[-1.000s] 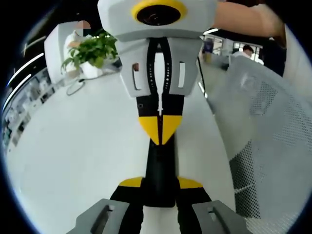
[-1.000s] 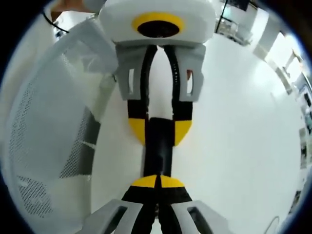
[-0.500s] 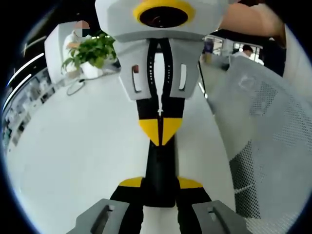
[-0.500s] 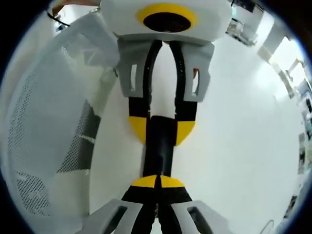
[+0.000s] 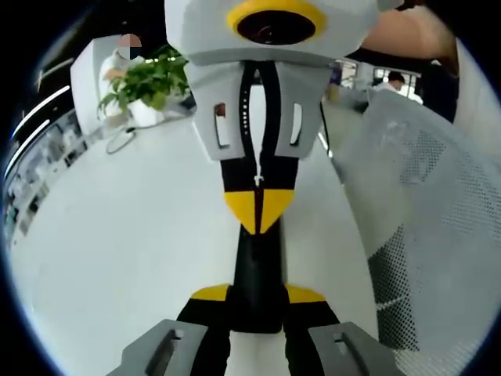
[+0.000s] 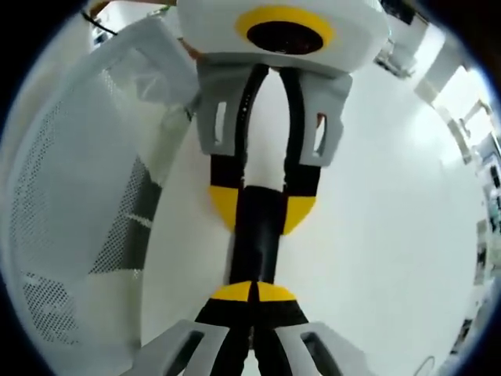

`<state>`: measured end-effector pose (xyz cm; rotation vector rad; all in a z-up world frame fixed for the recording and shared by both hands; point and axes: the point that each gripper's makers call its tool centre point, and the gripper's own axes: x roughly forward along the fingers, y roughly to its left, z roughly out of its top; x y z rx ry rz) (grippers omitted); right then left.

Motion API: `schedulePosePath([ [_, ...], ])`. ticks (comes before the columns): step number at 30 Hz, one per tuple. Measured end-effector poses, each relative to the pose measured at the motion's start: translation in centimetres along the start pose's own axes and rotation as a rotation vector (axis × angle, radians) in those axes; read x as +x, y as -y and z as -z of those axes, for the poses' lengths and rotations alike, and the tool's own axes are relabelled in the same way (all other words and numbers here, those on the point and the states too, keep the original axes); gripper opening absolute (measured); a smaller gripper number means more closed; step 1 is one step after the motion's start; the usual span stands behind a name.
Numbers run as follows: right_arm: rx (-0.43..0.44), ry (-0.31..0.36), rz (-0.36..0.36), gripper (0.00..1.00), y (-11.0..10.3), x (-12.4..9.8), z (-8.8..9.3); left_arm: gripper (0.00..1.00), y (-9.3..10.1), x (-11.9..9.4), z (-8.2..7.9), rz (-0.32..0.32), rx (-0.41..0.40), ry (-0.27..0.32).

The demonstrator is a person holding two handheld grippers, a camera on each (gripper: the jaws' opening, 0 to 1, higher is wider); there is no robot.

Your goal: Press the specified remote control buttons in sequence, fully releasing each button before pressing the next.

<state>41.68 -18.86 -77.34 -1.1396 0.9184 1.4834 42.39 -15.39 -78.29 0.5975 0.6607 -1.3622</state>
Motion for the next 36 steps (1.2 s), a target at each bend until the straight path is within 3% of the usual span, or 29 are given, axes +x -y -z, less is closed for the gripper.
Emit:
schedulePosePath([
  [18, 0.009, 0.025, 0.019, 0.0, -0.6, -0.8, 0.2, 0.24, 0.0, 0.1, 0.0, 0.0, 0.0, -0.003],
  [36, -0.005, 0.024, 0.017, 0.0, -1.5, -0.2, -0.3, 0.23, 0.0, 0.0, 0.0, -0.004, 0.0, -0.005],
])
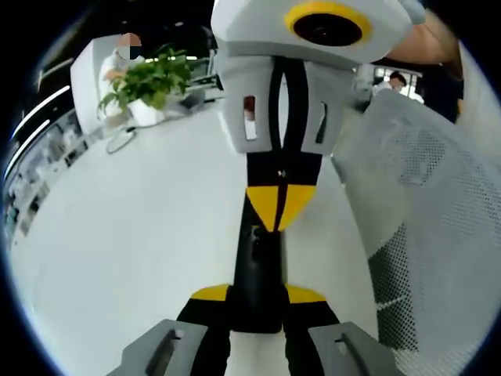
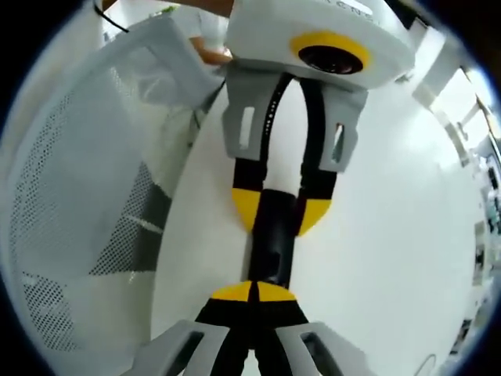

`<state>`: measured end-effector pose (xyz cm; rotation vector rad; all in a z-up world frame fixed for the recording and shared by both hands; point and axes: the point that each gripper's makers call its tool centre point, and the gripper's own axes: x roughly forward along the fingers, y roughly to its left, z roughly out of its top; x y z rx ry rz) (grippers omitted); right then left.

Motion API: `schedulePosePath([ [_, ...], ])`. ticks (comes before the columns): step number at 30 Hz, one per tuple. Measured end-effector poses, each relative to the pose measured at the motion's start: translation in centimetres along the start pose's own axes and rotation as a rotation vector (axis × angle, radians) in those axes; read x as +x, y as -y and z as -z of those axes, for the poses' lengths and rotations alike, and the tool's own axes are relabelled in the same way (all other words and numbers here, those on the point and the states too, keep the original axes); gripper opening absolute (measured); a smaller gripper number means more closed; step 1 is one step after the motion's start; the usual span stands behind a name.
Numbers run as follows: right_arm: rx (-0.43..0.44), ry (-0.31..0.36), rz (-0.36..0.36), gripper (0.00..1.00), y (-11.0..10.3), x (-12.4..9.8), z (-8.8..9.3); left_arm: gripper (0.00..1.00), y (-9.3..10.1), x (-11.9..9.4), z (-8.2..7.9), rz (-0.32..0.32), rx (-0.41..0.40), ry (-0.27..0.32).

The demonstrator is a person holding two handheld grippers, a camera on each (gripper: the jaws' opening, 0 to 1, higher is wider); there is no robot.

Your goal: Press the specified remote control buttons in sequence, fully releasing each button before pressing the next.

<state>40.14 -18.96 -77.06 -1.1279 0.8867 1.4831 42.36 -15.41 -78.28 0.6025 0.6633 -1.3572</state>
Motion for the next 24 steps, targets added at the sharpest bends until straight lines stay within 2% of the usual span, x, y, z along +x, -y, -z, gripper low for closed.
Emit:
schedulePosePath([
  [24, -0.031, -0.022, 0.003, 0.0, 0.25, 0.36, 0.17, 0.23, -0.22, 0.07, 0.07, 0.008, 0.0, -0.002],
])
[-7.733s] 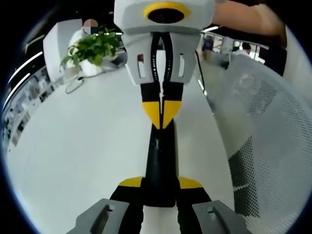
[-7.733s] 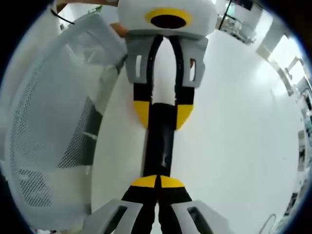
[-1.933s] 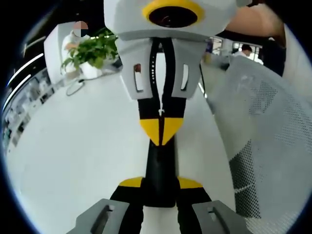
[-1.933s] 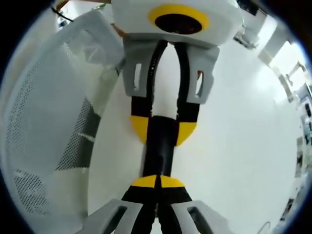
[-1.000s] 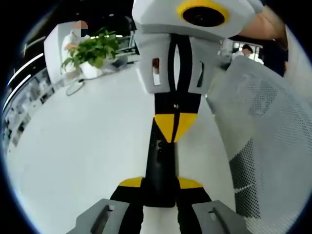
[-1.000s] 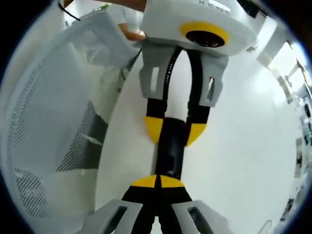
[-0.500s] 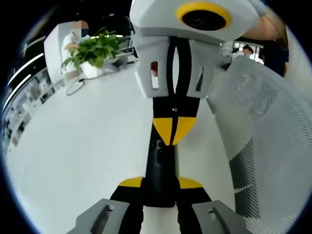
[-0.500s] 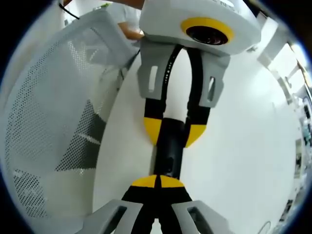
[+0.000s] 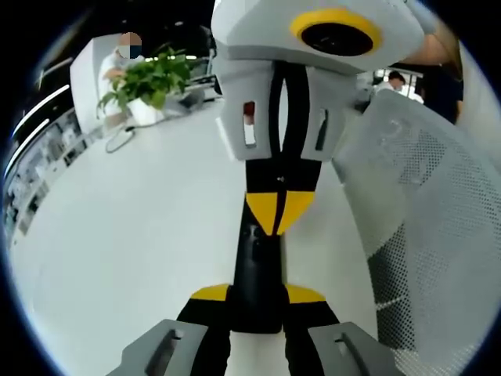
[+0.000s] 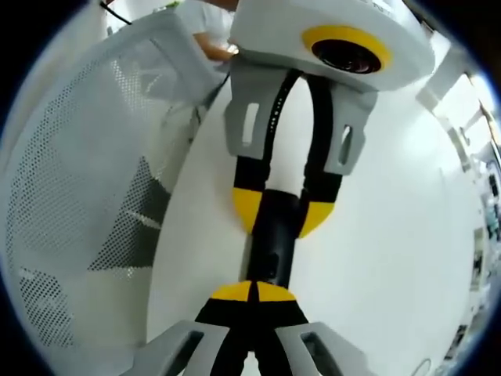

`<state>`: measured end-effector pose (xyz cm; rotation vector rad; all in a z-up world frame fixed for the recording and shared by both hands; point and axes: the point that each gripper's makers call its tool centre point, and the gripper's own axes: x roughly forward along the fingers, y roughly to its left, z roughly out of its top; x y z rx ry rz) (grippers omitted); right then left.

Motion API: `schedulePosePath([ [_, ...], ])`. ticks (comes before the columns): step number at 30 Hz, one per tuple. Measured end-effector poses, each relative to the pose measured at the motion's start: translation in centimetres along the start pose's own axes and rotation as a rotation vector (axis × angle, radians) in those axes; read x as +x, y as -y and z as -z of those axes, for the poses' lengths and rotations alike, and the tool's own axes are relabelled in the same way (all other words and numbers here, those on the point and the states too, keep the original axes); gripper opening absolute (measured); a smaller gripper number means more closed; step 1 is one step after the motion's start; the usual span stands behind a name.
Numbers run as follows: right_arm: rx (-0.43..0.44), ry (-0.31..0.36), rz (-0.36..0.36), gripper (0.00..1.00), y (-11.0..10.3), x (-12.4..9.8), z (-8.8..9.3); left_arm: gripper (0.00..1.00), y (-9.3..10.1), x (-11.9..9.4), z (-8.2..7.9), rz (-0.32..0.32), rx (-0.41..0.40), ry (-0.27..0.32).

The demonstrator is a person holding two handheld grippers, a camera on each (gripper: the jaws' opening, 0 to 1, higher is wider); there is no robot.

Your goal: Press the specified remote control buttons in sequence, fully releasing each button before pressing the next.

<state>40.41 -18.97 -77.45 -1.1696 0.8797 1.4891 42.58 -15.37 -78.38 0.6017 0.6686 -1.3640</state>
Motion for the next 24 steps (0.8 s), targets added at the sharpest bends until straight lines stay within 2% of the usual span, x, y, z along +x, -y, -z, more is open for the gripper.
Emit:
schedulePosePath([
  [19, 0.004, 0.004, 0.01, 0.0, -0.03, -0.11, 0.0, 0.23, 0.12, -0.02, -0.09, -0.004, 0.008, -0.003],
  [24, 0.019, 0.026, 0.007, 0.0, -0.28, -0.52, -0.43, 0.23, 0.18, -0.04, -0.11, -0.004, 0.01, -0.005],
])
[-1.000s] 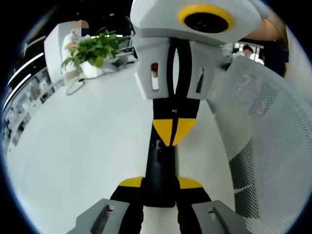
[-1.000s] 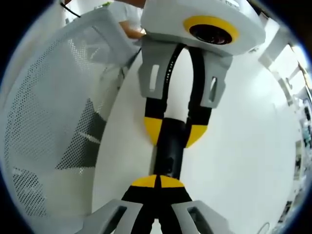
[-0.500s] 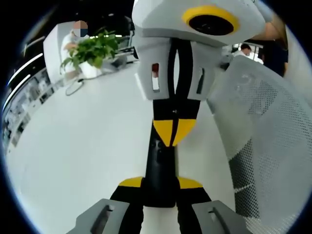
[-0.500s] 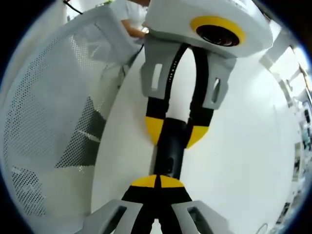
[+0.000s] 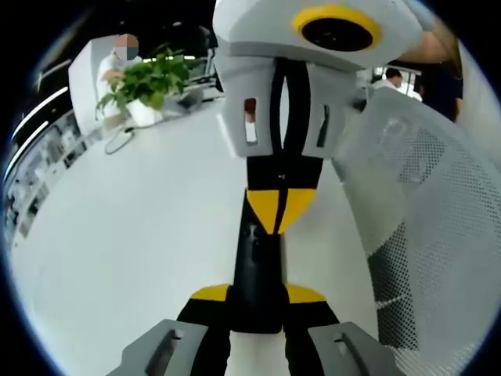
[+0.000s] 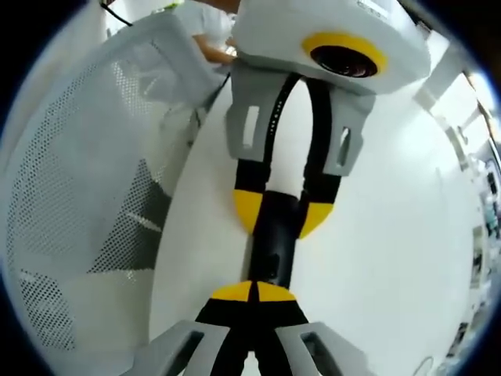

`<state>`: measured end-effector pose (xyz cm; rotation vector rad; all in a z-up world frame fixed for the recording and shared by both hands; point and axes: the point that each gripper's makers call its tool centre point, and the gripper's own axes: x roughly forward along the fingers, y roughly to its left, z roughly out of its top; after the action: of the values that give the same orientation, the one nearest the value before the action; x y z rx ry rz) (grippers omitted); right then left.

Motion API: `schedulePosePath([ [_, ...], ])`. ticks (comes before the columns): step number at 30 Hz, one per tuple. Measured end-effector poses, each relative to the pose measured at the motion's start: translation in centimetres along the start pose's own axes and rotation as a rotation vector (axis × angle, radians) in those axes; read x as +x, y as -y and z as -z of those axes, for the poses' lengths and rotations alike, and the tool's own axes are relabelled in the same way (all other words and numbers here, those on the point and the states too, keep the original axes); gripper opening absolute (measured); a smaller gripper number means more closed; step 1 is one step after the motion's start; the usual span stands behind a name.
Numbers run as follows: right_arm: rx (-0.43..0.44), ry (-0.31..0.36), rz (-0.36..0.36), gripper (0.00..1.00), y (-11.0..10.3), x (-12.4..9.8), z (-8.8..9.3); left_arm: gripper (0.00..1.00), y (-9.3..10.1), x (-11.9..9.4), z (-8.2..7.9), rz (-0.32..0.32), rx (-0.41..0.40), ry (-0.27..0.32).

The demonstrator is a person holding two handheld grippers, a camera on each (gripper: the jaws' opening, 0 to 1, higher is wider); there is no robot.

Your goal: Press the specified remote control buttons in sequence, fully releasing each button before pressing the next.

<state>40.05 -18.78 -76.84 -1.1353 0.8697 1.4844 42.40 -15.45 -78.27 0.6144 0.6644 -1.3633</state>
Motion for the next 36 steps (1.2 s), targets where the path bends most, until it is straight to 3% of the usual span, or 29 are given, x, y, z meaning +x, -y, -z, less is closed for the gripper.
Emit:
schedulePosePath([
  [22, 0.012, 0.019, 0.023, 0.0, 1.5, -1.0, -0.1, 0.23, -0.2, 0.0, 0.1, 0.001, 0.003, 0.0],
  [36, 0.002, 0.011, 0.007, 0.0, 1.7, -0.3, -0.5, 0.23, -0.2, 0.0, 0.1, -0.002, 0.005, 0.003],
])
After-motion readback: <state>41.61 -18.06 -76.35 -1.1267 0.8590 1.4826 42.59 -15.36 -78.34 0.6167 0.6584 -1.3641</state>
